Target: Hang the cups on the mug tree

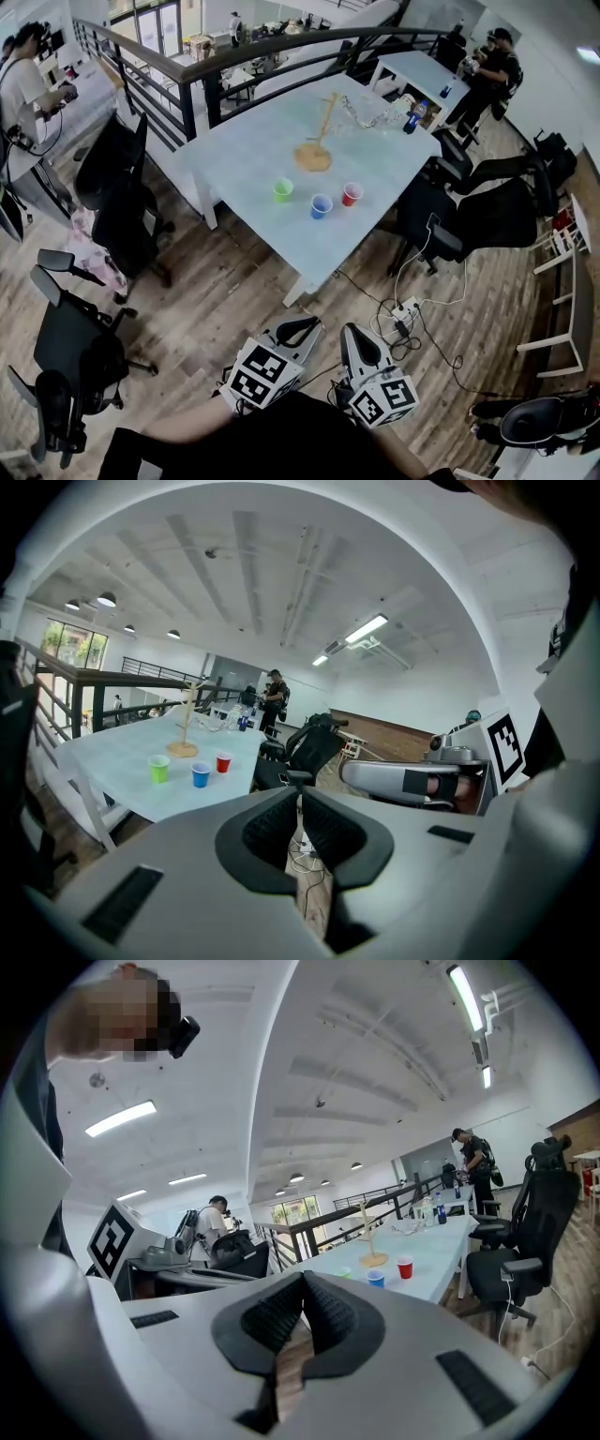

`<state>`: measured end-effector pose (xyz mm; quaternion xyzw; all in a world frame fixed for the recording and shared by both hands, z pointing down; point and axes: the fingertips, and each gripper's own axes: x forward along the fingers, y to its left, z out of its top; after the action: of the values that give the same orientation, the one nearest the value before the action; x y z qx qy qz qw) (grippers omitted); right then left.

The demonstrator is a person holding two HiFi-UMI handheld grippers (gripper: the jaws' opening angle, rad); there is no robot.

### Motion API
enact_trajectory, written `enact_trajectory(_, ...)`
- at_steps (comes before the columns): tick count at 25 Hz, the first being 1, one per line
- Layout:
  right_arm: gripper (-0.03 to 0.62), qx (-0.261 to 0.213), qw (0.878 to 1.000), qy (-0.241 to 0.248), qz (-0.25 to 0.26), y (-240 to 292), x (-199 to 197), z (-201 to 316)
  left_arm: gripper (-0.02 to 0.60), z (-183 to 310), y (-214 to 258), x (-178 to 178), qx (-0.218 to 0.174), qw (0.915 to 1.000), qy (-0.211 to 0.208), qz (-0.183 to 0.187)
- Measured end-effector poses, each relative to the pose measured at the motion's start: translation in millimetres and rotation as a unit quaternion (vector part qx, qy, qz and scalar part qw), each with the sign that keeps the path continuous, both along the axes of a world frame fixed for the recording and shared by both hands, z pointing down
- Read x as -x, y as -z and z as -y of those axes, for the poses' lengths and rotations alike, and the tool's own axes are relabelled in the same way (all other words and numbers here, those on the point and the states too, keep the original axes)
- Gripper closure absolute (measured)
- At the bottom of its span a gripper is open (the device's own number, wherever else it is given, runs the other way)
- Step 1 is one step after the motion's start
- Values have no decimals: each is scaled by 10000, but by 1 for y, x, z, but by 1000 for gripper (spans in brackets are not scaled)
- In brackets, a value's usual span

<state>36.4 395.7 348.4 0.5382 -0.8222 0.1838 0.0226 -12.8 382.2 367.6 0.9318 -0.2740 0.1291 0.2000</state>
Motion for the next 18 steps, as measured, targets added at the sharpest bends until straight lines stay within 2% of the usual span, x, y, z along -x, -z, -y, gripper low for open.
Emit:
enact_trajectory(4,572,47,9997,103,-195,-4,22,22,554,24,-5,24,75,9997,125,-179)
enact_trajectory(9,572,146,9992,183,-327,-8,39,39,554,40,-12,37,215,9991,161,-319)
enact_trajectory(18,572,173,9993,305,-122,-14,20,71,554,70,-19,14,321,9992,190,-134)
